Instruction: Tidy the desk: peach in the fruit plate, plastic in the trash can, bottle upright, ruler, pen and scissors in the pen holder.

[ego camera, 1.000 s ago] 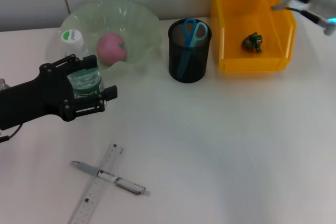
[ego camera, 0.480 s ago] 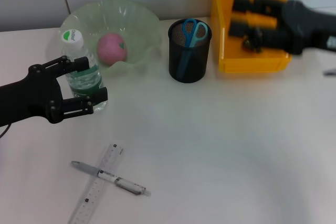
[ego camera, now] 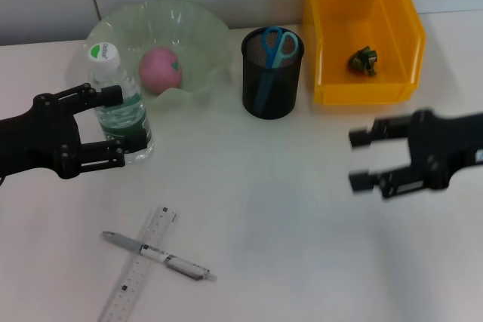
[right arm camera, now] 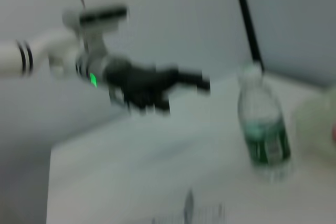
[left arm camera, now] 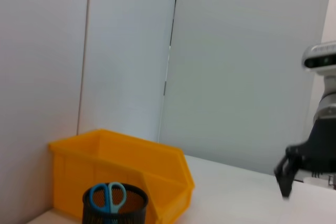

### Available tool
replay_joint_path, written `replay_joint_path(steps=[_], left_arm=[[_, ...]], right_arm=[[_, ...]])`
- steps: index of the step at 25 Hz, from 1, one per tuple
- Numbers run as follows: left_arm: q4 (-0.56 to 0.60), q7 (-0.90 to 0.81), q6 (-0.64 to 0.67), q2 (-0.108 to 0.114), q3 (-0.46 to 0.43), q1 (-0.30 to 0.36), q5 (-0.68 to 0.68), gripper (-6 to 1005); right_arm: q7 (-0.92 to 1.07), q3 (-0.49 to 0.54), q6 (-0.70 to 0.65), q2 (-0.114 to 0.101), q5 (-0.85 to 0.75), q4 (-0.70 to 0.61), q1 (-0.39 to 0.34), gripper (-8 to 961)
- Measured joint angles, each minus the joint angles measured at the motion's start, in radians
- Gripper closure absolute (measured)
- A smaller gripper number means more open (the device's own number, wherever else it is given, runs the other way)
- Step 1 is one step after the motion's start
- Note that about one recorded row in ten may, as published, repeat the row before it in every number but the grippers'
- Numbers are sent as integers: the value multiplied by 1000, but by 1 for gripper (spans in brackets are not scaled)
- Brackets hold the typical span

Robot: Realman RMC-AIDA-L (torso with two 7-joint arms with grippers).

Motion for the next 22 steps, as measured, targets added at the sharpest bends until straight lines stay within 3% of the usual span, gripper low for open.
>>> replay_joint_path(steps=[3, 10, 14, 16, 17, 18, 20, 21, 22], left_arm=[[45, -57, 4, -3, 1, 3, 32, 142], [117, -143, 20, -17, 2, 8, 69, 142], [271, -333, 61, -49, 6, 9, 136, 142], [271, -333, 61, -49, 6, 9, 136, 142], [392, -571, 63, -56, 65, -1, 194, 142], [392, -571, 63, -56, 65, -1, 194, 142], [503, -880, 65, -52, 173, -42, 303, 142], [503, -880, 65, -52, 173, -42, 303, 142], [555, -1057, 74, -54, 231, -80, 398, 142]], right_arm=[[-4, 15, 14, 40, -179, -5, 42, 155], [-27, 14, 20, 49, -193, -8, 45, 154], [-31, 14, 20, 49, -196, -8, 44, 154], [-31, 13, 20, 48, -198, -10, 42, 154], [-31, 12, 20, 46, -200, -20, 39, 154], [-31, 12, 20, 46, -200, -20, 39, 154], [-31, 14, 20, 46, -207, -33, 36, 154], [-31, 15, 20, 47, -211, -39, 36, 154], [-35, 14, 20, 49, -218, -47, 35, 154]])
